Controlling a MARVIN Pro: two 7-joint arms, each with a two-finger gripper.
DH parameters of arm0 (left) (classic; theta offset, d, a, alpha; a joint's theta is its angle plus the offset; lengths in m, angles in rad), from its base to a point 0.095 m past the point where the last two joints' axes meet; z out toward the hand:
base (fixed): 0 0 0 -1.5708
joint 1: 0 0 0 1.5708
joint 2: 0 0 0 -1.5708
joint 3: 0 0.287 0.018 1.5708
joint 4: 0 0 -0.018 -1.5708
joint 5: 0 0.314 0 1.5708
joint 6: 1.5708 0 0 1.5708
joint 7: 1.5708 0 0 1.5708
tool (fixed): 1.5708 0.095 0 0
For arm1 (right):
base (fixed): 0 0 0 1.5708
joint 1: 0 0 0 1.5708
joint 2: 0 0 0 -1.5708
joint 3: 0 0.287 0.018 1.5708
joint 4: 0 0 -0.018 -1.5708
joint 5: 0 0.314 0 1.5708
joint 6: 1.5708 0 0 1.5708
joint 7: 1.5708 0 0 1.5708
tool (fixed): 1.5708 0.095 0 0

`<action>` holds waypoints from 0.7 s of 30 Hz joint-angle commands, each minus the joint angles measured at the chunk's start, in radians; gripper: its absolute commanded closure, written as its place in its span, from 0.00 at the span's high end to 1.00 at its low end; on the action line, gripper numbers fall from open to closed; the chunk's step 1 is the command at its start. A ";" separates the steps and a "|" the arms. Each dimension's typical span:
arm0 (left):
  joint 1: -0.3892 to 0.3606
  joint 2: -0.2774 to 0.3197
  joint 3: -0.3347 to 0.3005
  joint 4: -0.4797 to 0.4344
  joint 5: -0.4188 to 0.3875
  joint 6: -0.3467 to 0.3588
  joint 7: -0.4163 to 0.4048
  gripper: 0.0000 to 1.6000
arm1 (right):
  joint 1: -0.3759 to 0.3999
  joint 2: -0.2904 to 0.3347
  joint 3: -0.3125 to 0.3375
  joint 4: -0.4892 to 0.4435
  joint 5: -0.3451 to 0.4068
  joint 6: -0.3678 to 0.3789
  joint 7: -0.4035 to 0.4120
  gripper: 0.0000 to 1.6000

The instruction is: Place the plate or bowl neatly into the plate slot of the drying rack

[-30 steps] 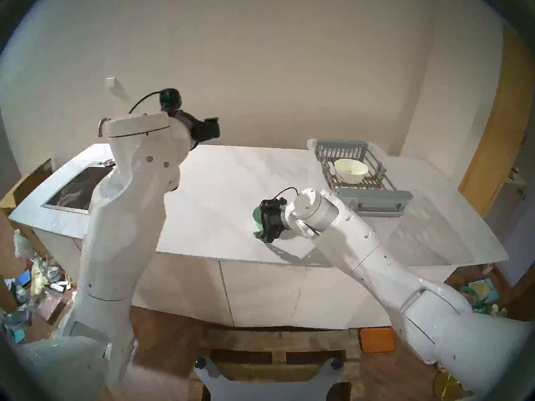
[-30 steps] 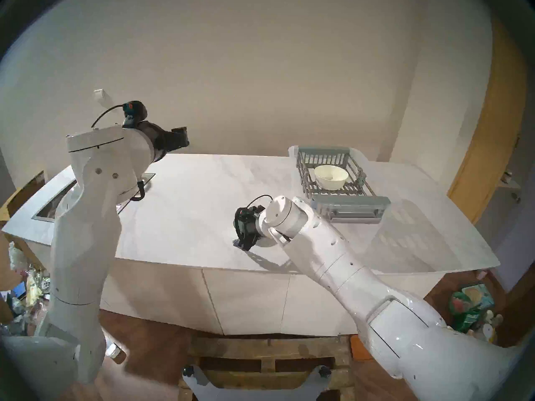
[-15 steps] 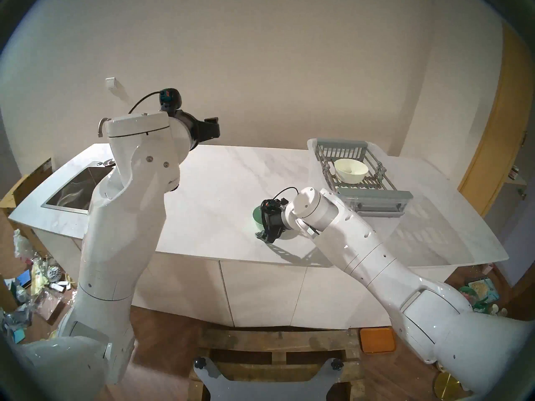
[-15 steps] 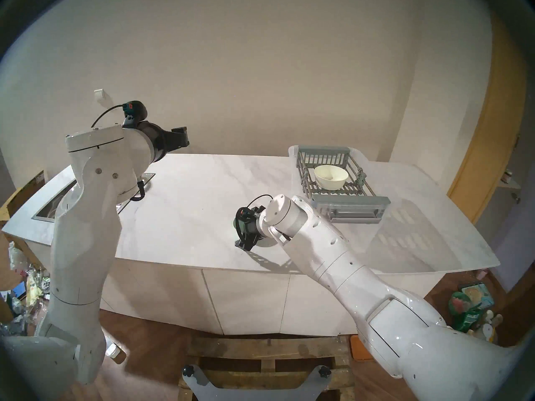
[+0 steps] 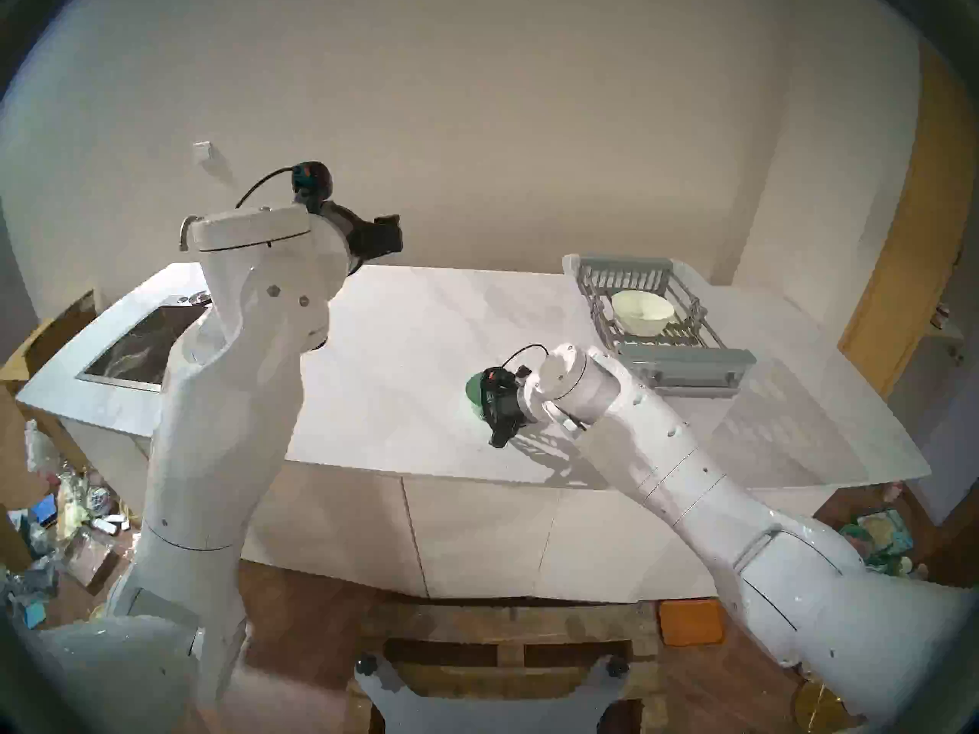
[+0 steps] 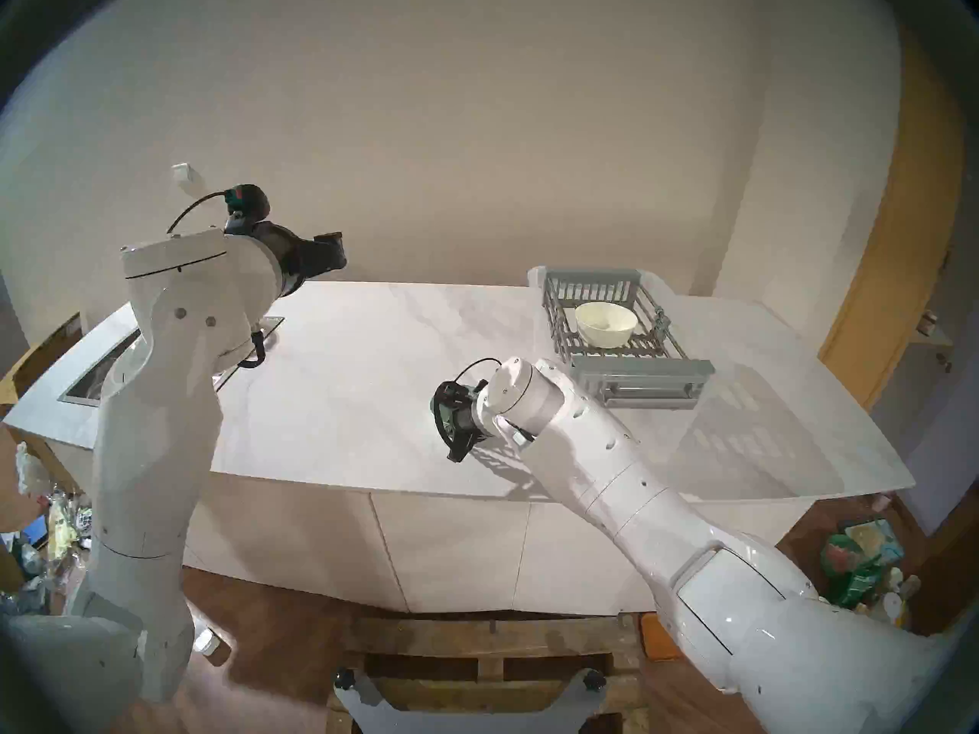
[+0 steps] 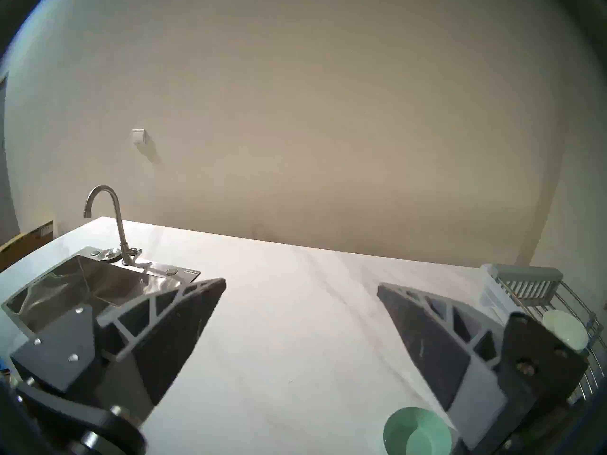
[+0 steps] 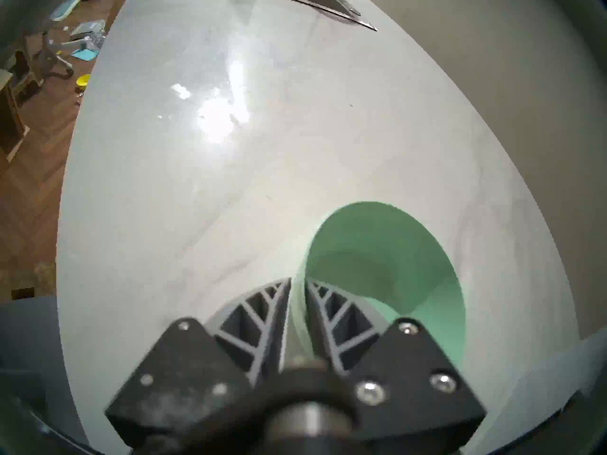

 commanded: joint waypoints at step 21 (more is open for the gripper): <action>-0.014 -0.005 -0.015 -0.021 0.035 -0.003 0.055 1.00 | -0.010 -0.076 0.082 -0.239 0.066 0.070 -0.010 0.00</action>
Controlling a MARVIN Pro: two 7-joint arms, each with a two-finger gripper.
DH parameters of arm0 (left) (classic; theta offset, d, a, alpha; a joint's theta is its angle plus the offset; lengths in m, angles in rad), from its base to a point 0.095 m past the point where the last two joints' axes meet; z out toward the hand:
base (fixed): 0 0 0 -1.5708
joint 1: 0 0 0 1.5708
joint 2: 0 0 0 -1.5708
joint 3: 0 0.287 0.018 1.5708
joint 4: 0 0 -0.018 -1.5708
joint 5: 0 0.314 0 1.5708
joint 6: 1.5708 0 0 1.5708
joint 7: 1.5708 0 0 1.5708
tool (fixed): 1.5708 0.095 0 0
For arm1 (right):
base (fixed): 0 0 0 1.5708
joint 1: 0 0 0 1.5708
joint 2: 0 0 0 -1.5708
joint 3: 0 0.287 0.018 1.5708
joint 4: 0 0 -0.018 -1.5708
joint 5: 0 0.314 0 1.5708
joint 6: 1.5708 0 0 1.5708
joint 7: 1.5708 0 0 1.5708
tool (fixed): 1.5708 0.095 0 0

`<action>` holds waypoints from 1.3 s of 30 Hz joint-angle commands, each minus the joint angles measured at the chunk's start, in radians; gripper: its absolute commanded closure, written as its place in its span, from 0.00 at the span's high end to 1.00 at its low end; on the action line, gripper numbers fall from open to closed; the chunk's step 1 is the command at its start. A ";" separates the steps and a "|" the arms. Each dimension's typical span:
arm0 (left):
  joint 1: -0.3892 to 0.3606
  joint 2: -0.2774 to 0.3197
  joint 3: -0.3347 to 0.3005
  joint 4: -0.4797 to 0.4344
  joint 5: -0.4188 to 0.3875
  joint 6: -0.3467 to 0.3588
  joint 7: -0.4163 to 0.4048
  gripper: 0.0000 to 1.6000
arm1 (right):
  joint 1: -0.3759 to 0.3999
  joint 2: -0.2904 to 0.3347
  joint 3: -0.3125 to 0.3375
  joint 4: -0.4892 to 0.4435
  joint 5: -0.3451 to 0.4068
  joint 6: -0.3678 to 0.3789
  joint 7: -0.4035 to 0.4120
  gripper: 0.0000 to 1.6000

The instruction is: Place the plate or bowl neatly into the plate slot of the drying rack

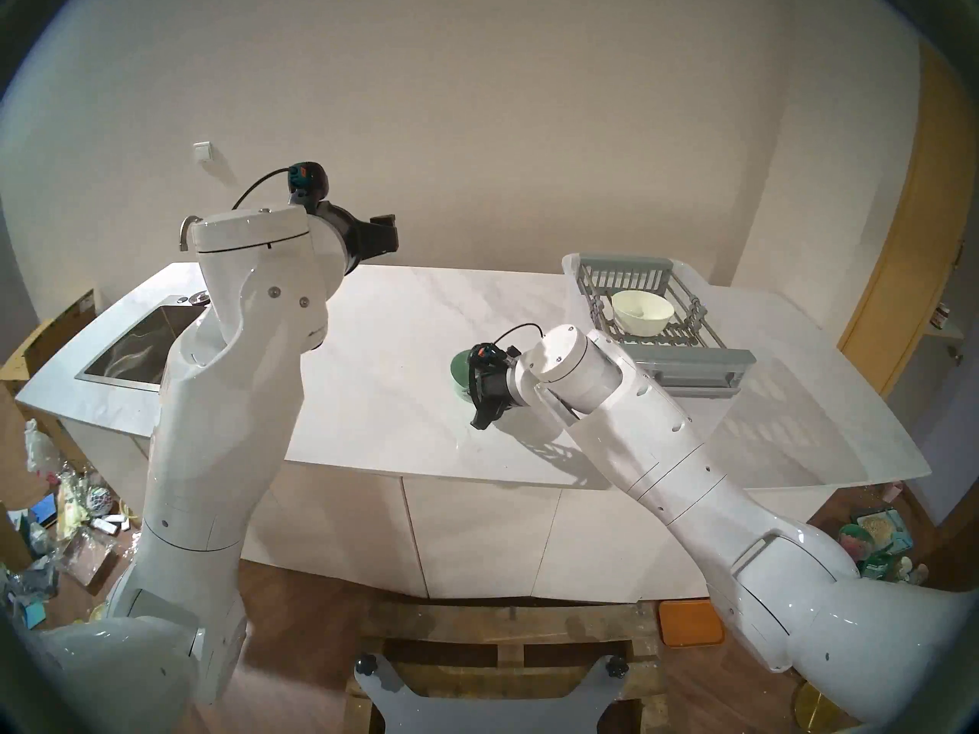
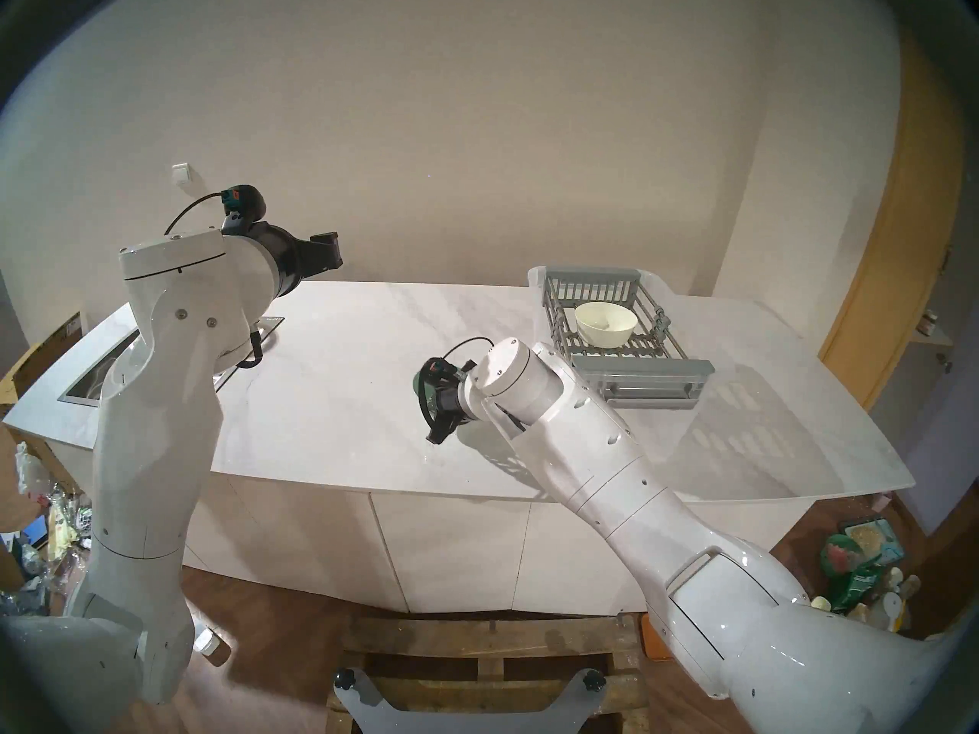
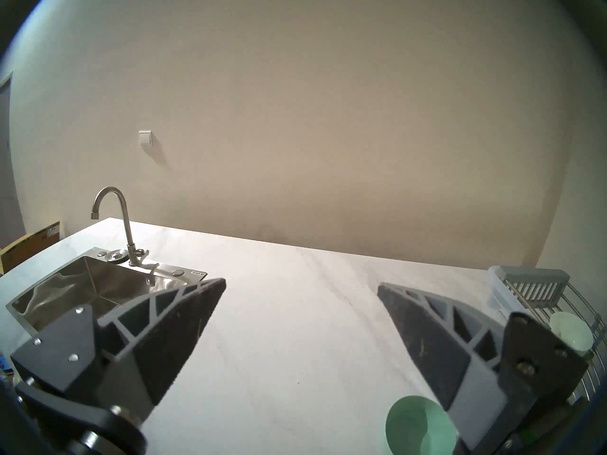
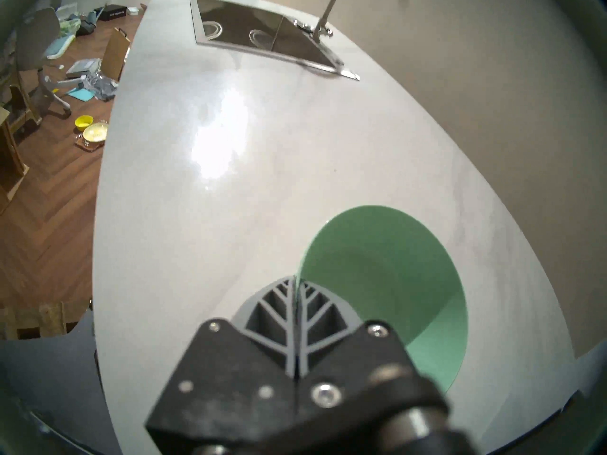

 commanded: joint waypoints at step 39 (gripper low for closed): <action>-0.019 -0.007 -0.008 -0.022 0.012 -0.003 0.063 1.00 | 0.153 -0.111 0.125 -0.021 0.014 0.057 -0.112 0.00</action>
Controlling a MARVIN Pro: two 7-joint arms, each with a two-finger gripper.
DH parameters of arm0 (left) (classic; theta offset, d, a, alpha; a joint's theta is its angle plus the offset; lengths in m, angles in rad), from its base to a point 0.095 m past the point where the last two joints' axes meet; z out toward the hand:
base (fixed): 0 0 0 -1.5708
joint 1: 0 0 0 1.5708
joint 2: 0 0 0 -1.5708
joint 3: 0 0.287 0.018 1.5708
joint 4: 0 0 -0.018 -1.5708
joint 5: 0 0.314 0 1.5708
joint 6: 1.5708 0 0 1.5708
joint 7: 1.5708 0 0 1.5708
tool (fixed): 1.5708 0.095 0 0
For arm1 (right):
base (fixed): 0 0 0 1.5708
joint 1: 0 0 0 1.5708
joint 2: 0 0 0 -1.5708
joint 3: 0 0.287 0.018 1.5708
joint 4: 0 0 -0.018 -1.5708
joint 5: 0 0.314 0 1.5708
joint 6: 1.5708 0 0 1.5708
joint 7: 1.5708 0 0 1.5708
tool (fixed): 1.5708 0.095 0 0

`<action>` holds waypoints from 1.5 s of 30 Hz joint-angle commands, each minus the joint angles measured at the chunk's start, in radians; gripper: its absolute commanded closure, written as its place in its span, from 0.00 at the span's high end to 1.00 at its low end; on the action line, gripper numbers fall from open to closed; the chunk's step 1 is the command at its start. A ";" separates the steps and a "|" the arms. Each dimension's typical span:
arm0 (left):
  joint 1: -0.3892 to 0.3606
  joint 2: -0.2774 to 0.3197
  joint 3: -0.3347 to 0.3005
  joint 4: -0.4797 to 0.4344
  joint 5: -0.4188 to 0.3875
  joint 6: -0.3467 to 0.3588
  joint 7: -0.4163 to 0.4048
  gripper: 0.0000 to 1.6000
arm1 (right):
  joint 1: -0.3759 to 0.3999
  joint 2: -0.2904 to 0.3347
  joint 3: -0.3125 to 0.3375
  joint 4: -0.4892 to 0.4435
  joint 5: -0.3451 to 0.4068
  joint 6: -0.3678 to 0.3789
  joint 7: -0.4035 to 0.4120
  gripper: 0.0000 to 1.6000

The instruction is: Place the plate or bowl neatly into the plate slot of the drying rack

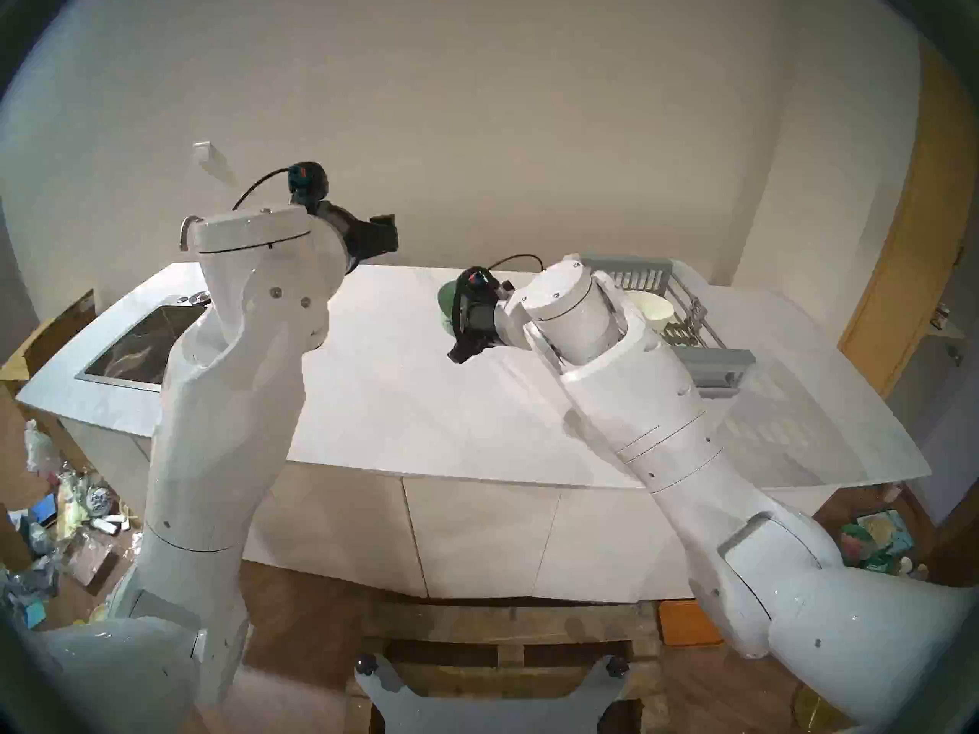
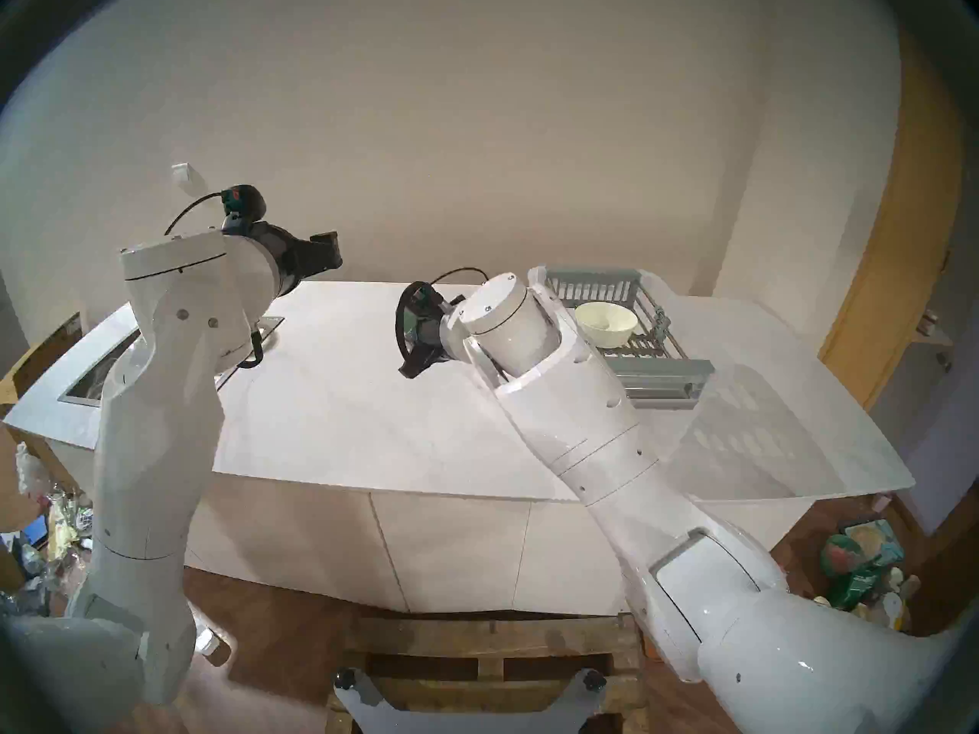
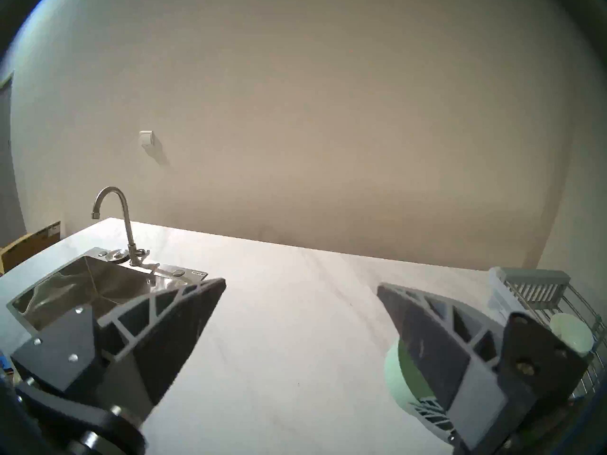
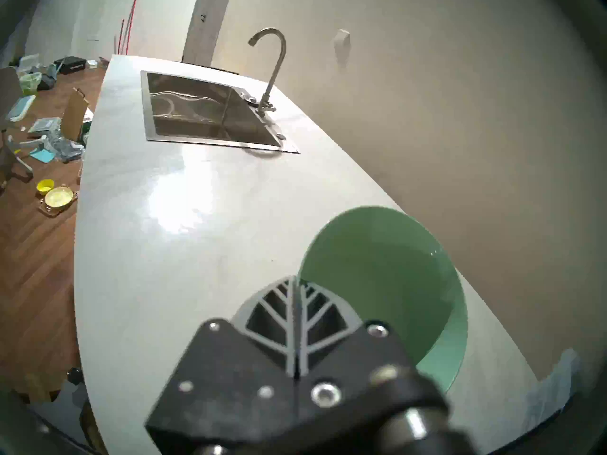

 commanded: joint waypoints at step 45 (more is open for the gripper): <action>-0.021 -0.003 -0.006 -0.022 0.005 -0.003 0.070 1.00 | 0.079 0.141 0.211 -0.119 0.008 0.016 -0.005 0.00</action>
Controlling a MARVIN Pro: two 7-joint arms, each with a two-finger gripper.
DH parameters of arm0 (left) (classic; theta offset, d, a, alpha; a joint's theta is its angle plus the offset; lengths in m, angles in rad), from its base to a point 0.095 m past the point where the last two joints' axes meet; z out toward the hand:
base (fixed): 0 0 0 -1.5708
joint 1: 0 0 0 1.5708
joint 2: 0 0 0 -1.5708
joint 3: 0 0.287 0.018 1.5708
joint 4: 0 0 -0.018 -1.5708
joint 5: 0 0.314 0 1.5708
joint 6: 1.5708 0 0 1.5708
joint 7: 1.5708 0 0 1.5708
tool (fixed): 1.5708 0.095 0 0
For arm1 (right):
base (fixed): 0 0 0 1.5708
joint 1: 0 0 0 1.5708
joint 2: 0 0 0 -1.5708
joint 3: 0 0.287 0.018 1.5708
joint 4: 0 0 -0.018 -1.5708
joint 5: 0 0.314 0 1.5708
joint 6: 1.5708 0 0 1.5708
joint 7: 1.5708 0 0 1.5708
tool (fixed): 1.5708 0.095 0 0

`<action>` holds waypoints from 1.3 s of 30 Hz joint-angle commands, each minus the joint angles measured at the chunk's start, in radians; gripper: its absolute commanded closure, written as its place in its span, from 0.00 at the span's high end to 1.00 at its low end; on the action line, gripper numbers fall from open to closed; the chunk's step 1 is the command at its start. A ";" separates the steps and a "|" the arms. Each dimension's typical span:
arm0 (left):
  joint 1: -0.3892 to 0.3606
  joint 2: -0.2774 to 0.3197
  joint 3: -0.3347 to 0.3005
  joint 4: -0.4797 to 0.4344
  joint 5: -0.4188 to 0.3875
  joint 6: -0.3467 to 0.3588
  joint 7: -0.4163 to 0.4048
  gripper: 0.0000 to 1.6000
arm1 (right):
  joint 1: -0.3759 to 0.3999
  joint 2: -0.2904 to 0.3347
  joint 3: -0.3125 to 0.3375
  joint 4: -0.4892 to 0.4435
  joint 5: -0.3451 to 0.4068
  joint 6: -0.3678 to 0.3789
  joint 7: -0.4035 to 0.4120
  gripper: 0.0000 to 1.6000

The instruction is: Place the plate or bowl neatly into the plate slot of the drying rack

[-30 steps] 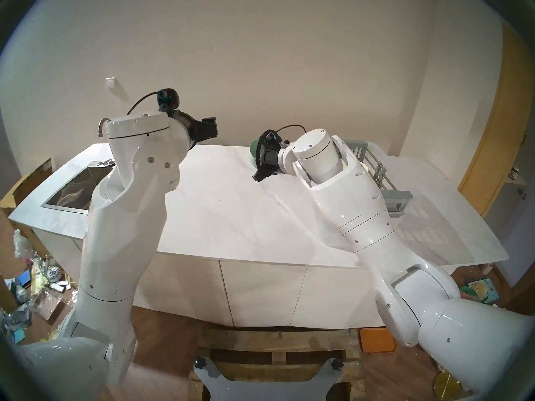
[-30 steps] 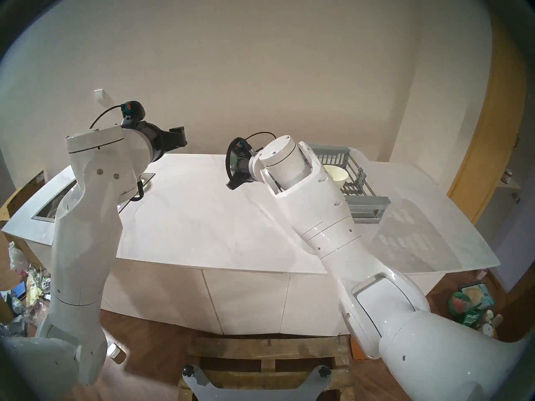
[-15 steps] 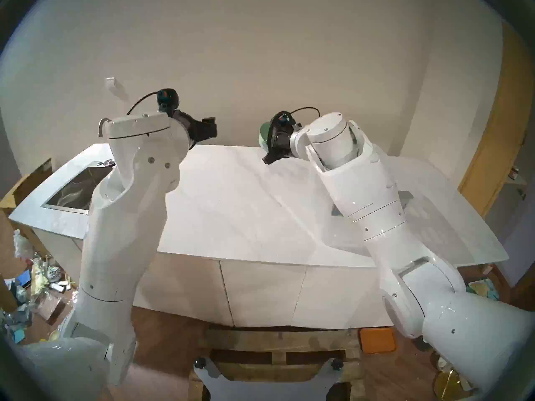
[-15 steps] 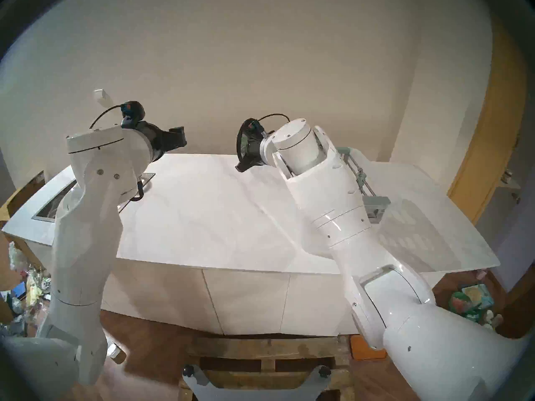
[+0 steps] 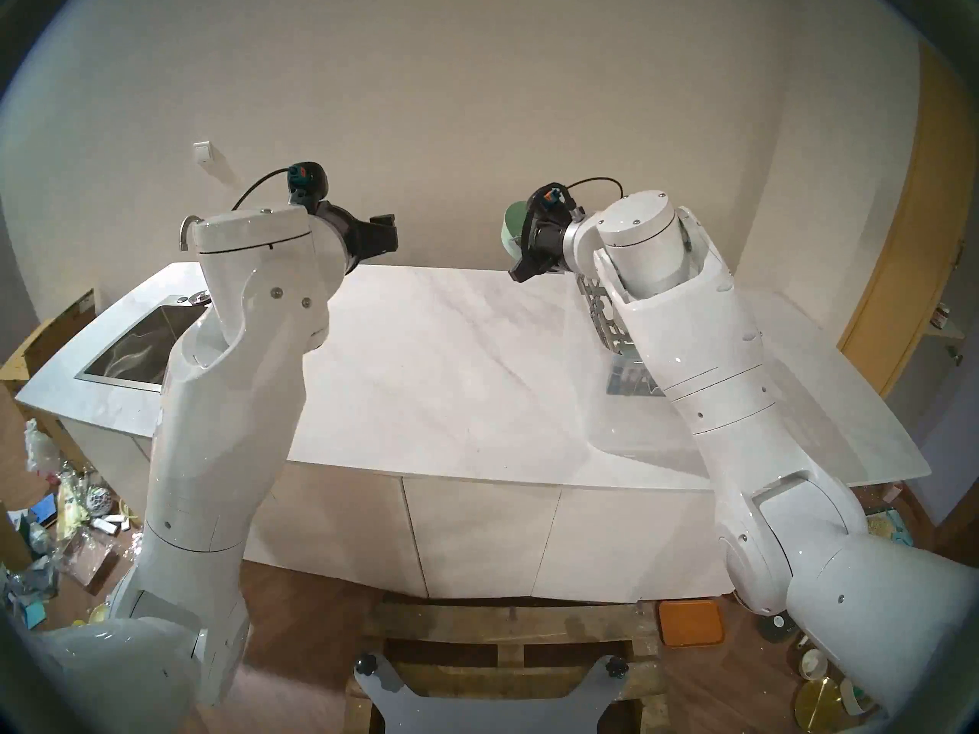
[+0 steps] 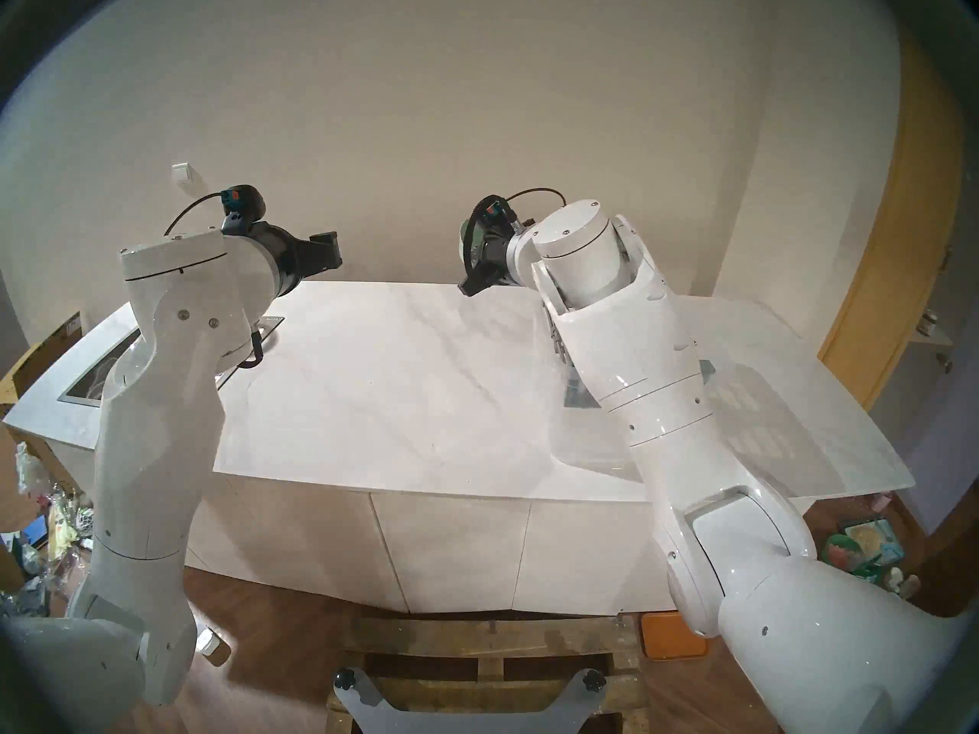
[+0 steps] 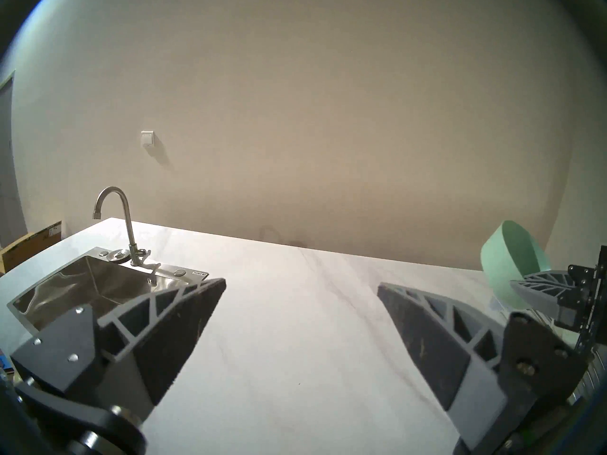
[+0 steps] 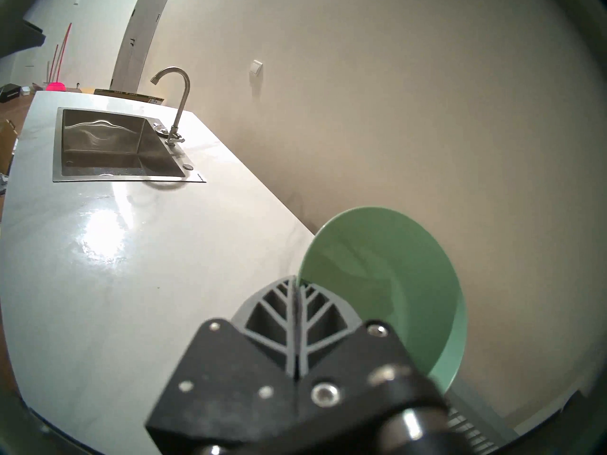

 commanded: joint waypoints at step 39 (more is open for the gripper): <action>-0.025 0.006 -0.004 -0.022 -0.019 -0.003 0.084 1.00 | -0.075 0.198 0.222 0.040 0.010 -0.062 0.048 0.00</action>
